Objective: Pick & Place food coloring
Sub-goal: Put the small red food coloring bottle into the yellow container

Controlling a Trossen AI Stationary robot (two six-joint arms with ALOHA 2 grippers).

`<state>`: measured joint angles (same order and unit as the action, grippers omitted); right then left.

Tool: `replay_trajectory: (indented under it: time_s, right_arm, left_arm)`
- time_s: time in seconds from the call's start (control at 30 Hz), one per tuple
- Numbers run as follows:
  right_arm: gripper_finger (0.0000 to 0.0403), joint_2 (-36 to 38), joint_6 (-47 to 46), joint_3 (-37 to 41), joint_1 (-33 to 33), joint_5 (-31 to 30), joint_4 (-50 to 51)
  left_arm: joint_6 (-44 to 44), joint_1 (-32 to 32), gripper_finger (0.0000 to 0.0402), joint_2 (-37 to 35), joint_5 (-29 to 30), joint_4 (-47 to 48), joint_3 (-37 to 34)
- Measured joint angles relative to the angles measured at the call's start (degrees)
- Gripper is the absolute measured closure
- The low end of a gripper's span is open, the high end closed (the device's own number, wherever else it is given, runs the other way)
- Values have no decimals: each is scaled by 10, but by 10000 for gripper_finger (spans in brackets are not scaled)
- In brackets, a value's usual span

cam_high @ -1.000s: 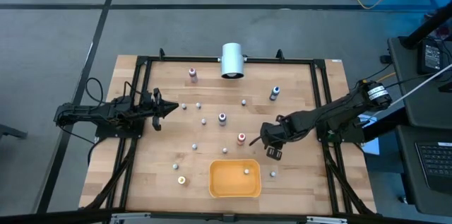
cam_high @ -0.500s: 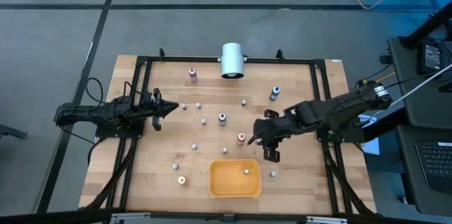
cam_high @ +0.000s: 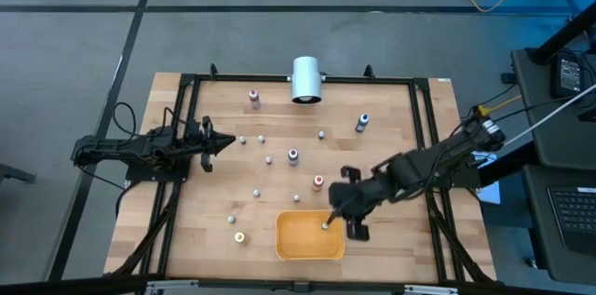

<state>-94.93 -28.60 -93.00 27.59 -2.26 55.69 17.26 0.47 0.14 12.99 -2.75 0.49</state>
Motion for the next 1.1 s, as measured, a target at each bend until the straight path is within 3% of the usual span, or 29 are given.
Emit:
replay_trajectory:
  time_s: [0.23, 0.5, 0.8, 1.1]
  right_arm:
    - [321, -98, -37, -55, 26, -6, -1]
    - [321, -181, -74, -62, 44, -6, -4]
    - [320, -248, -101, -62, 49, -6, -11]
    - [320, -288, -71, -63, 49, -6, -12]
  left_arm:
    - [0, 0, 384, 0, 0, 0, 0]
    - [0, 0, 384, 0, 0, 0, 0]
    - [0, 0, 384, 0, 0, 0, 0]
    - [0, 0, 384, 0, 0, 0, 0]
